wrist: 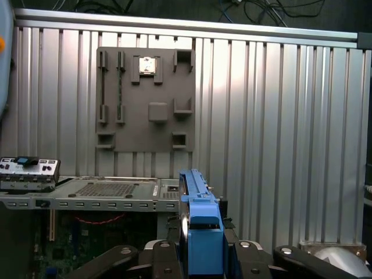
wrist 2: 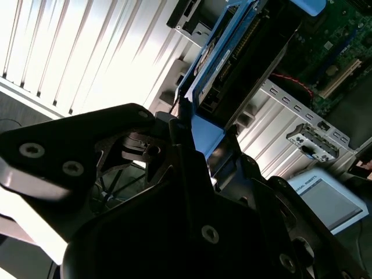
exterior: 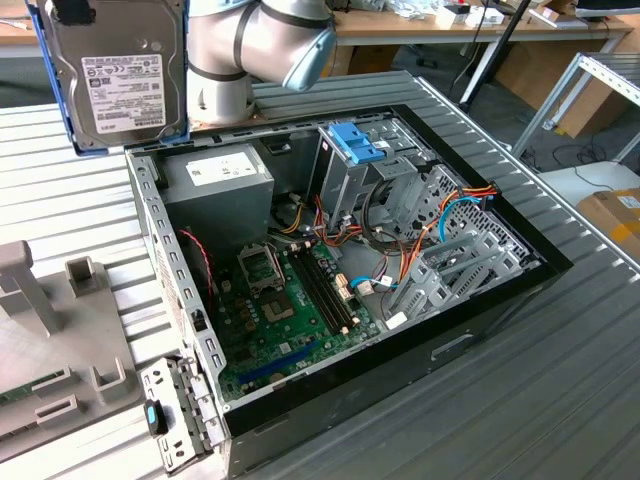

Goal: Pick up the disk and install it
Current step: 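Pick up the disk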

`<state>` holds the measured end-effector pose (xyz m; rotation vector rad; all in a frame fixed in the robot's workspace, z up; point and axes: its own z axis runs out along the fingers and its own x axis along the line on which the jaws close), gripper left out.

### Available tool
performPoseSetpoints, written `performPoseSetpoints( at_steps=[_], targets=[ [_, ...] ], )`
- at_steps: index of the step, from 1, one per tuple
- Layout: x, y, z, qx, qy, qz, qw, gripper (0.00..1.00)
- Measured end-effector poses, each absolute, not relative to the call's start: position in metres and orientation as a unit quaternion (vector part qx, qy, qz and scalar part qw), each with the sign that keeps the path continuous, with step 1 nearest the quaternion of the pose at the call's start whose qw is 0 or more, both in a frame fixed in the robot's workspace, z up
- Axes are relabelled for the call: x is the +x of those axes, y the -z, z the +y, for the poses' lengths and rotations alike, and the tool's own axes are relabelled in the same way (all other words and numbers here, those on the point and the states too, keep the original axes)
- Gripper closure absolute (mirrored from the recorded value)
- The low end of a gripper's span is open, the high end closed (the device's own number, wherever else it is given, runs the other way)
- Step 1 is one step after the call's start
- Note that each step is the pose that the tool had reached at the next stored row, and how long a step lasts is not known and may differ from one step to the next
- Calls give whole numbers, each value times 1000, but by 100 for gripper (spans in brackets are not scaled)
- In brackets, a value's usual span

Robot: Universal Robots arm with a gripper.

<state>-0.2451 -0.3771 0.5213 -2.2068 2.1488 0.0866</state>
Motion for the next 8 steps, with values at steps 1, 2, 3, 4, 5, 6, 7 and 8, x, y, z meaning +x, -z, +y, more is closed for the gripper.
performPoseSetpoints(
  at_steps=[1, 2, 3, 4, 5, 6, 7, 8],
  targets=[
    [-241, -521, -377, -716, -28, 697, 30, 63],
    [-239, -521, -377, -716, -28, 697, 30, 63],
    [-234, -521, -377, -716, -28, 697, 30, 63],
    [-229, -521, -377, -716, -28, 697, 30, 63],
    [-222, -521, -377, -716, -28, 697, 30, 63],
    [-219, -521, -377, -716, -28, 697, 30, 63],
    [-214, -521, -376, -716, -28, 697, 30, 63],
    [-210, -521, -376, -716, -28, 697, 30, 63]
  ],
)
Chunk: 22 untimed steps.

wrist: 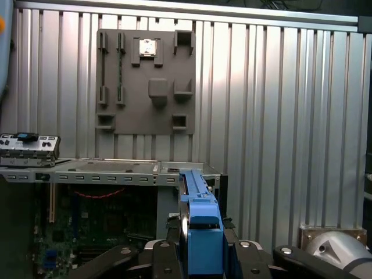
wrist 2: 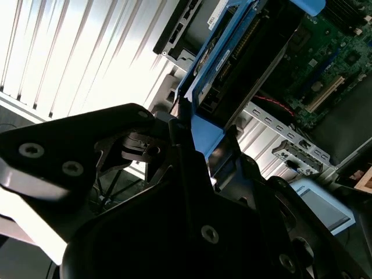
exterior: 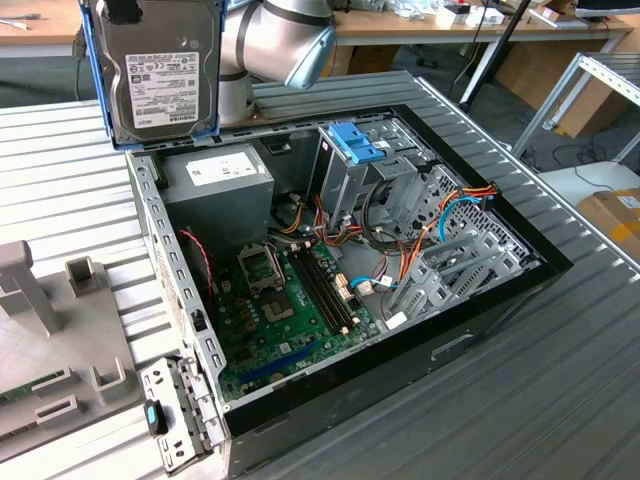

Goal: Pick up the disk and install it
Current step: 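Pick up the disk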

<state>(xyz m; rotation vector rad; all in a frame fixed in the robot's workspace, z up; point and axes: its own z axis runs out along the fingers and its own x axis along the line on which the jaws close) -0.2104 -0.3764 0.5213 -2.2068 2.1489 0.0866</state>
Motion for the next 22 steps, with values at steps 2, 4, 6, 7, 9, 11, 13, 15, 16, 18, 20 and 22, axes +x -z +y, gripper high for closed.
performPoseSetpoints(
  at_steps=[2, 4, 6, 7, 9, 11, 13, 15, 16, 18, 20, 22],
  targets=[
    [-204, -521, -376, -716, -28, 697, 30, 63],
    [-203, -521, -376, -716, -28, 697, 30, 63],
    [-203, -521, -376, -716, -28, 697, 30, 63],
    [-203, -521, -376, -716, -28, 697, 30, 63],
    [-203, -521, -376, -716, -28, 697, 30, 63],
    [-202, -521, -377, -716, -28, 697, 30, 63],
    [-202, -521, -378, -716, -28, 697, 30, 63],
    [-202, -521, -379, -716, -28, 697, 30, 63],
    [-202, -521, -379, -716, -28, 697, 30, 63],
    [-202, -521, -380, -716, -28, 697, 30, 63],
    [-201, -521, -382, -716, -28, 697, 30, 63],
    [-201, -521, -382, -716, -28, 697, 30, 63]
  ],
)
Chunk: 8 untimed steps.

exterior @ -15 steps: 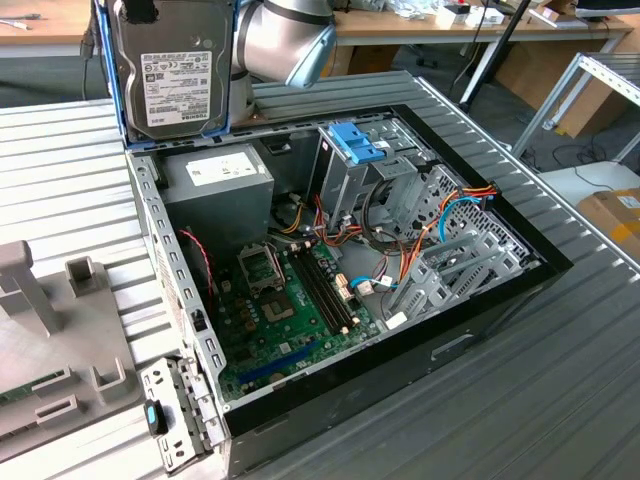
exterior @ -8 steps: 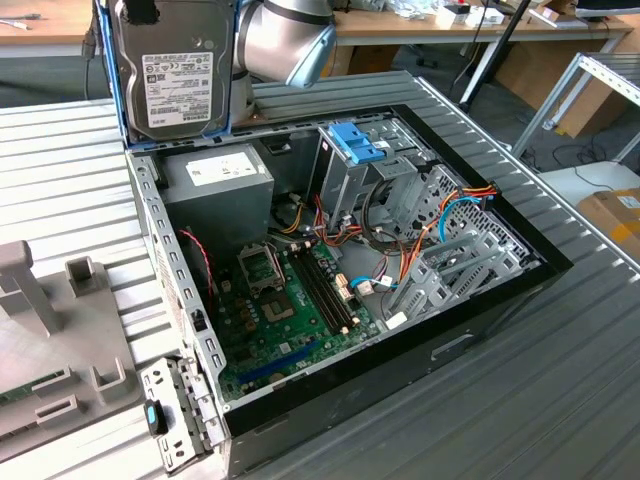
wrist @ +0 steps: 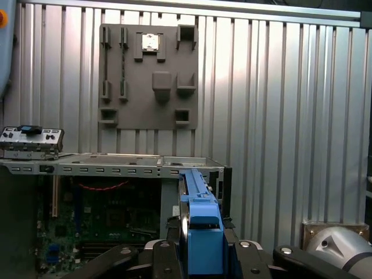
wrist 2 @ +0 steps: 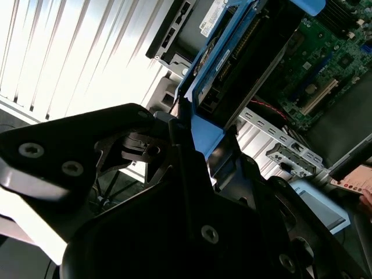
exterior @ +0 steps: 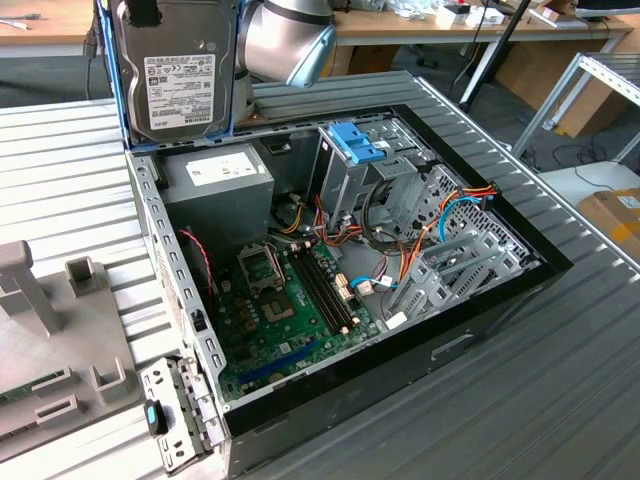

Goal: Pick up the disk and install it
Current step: 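Pick up the disk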

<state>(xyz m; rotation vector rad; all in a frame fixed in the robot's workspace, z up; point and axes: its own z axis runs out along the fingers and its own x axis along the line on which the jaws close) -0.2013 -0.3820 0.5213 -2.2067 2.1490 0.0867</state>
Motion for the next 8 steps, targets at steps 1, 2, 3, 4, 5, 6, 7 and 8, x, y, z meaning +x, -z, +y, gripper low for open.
performPoseSetpoints(
  at_steps=[1, 2, 3, 4, 5, 6, 7, 8],
  targets=[
    [-201, -521, -382, -716, -28, 697, 30, 63],
    [-201, -521, -382, -716, -28, 697, 30, 63],
    [-201, -521, -382, -716, -28, 697, 30, 63],
    [-201, -521, -382, -716, -28, 697, 30, 63],
    [-201, -521, -382, -716, -28, 697, 30, 63],
    [-201, -521, -382, -716, -28, 697, 30, 63],
    [-201, -521, -382, -716, -28, 697, 30, 63],
    [-201, -521, -382, -716, -28, 697, 30, 63]
  ],
)
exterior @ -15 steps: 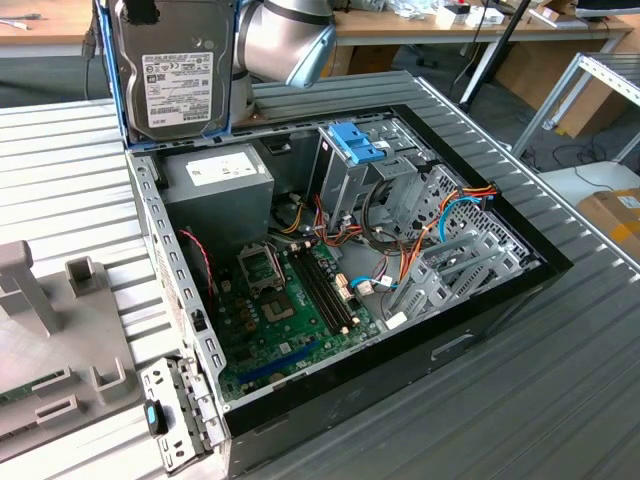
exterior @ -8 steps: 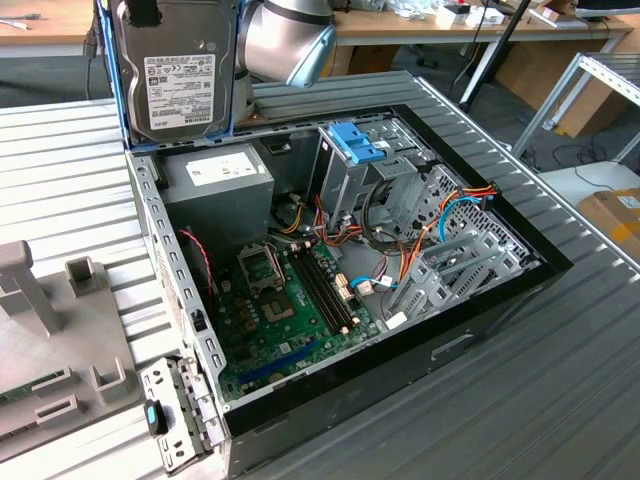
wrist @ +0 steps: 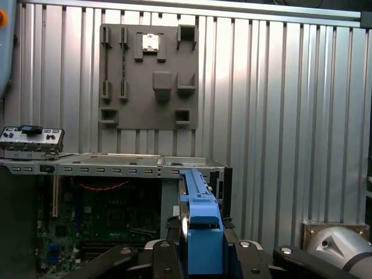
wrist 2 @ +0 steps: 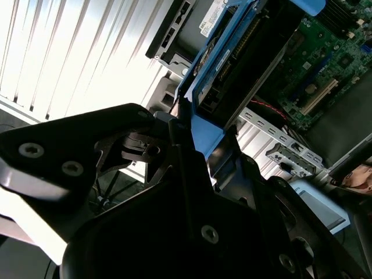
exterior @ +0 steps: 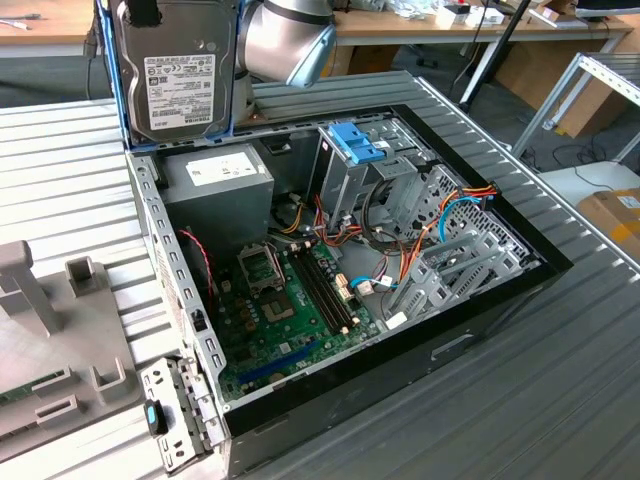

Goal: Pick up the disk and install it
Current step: 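Pick up the disk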

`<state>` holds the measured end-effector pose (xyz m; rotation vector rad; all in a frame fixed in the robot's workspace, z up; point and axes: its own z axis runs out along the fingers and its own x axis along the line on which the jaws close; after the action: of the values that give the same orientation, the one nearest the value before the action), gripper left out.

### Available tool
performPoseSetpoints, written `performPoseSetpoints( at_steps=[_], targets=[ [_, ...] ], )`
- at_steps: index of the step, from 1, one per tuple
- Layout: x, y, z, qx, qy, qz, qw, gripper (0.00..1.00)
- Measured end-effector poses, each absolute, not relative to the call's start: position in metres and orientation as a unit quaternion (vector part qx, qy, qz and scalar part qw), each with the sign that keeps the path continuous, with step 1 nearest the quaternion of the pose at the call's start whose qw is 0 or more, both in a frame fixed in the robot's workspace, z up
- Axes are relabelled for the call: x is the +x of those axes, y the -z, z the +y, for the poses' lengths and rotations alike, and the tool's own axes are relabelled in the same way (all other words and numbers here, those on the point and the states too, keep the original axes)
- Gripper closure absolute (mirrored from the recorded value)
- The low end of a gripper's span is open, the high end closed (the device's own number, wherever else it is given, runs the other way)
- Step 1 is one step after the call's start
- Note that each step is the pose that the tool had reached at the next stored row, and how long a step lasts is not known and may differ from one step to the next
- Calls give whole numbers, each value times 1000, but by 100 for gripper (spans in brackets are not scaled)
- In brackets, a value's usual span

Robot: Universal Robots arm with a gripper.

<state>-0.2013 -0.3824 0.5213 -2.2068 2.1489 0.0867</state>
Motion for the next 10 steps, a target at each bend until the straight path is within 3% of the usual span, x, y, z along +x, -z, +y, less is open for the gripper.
performPoseSetpoints(
  at_steps=[10],
  targets=[
    [-196, -521, -391, -716, -27, 697, 29, 63]
  ],
)
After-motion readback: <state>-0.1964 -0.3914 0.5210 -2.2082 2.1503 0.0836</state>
